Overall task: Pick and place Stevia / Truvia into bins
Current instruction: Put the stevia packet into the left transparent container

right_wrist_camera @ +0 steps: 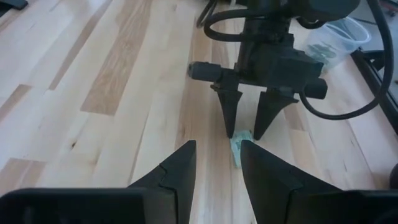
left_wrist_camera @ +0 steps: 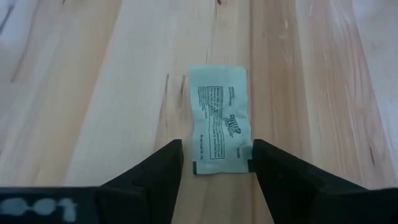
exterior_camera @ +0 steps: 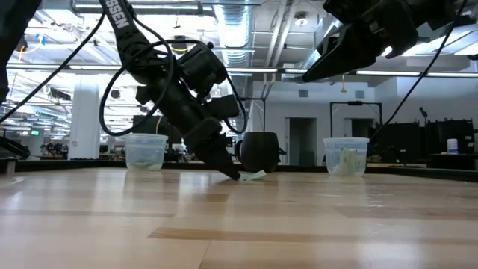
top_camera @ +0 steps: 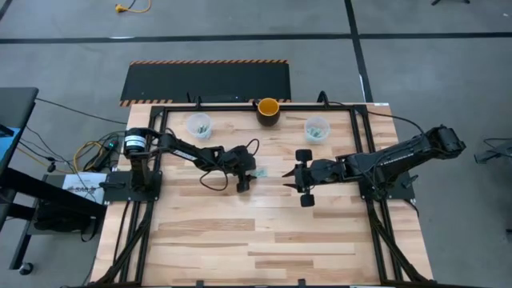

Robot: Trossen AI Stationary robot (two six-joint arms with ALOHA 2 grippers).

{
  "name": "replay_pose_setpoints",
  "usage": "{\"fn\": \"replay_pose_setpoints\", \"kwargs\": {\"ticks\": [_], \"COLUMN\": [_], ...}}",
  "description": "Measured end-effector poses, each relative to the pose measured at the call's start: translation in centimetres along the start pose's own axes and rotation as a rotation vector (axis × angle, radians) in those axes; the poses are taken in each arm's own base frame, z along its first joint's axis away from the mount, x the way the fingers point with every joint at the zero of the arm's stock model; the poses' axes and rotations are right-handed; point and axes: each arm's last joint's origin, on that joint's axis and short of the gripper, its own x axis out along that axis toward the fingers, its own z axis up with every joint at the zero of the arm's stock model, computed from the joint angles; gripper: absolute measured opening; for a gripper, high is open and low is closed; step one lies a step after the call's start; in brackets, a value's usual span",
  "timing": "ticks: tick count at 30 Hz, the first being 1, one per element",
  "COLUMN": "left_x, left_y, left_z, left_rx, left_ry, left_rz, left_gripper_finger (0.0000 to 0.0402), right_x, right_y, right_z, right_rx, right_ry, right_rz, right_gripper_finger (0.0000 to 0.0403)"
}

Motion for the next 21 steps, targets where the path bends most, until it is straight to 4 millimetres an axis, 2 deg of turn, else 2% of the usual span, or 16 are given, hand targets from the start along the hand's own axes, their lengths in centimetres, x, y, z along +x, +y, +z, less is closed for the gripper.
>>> {"fn": "replay_pose_setpoints", "kwargs": {"ticks": [3, 5, 12, 18, 21], "left_x": [0.0, 0.1, 0.1, -0.2, -1.4], "left_y": [0.0, 0.0, -0.1, -1.0, -1.2], "left_z": [0.0, -0.1, -0.2, 0.4, 0.8], "left_rx": [-0.001, -0.003, -0.007, 0.021, 0.042], "left_ry": [0.003, 0.005, 0.009, -0.035, -0.025], "left_rz": [0.000, 0.000, -0.001, 0.022, 0.034], "left_gripper_finger": [0.0174, 0.0148, 0.0018, 0.0006, 0.0004], "right_x": [0.0, 0.0, 0.0, 0.0, 0.0], "right_y": [0.0, 0.0, 0.0, 0.0, 0.0], "right_z": [-0.1, -0.1, -0.1, -0.1, -0.1], "right_rx": [-0.001, -0.001, 0.006, 0.006, 0.006], "right_ry": [0.007, 0.009, 0.013, 0.013, 0.015], "right_rz": [0.001, 0.001, 0.002, 0.002, 0.002], "right_gripper_finger": [0.0121, 0.0121, 0.0121, 0.0121, 0.0121]}}
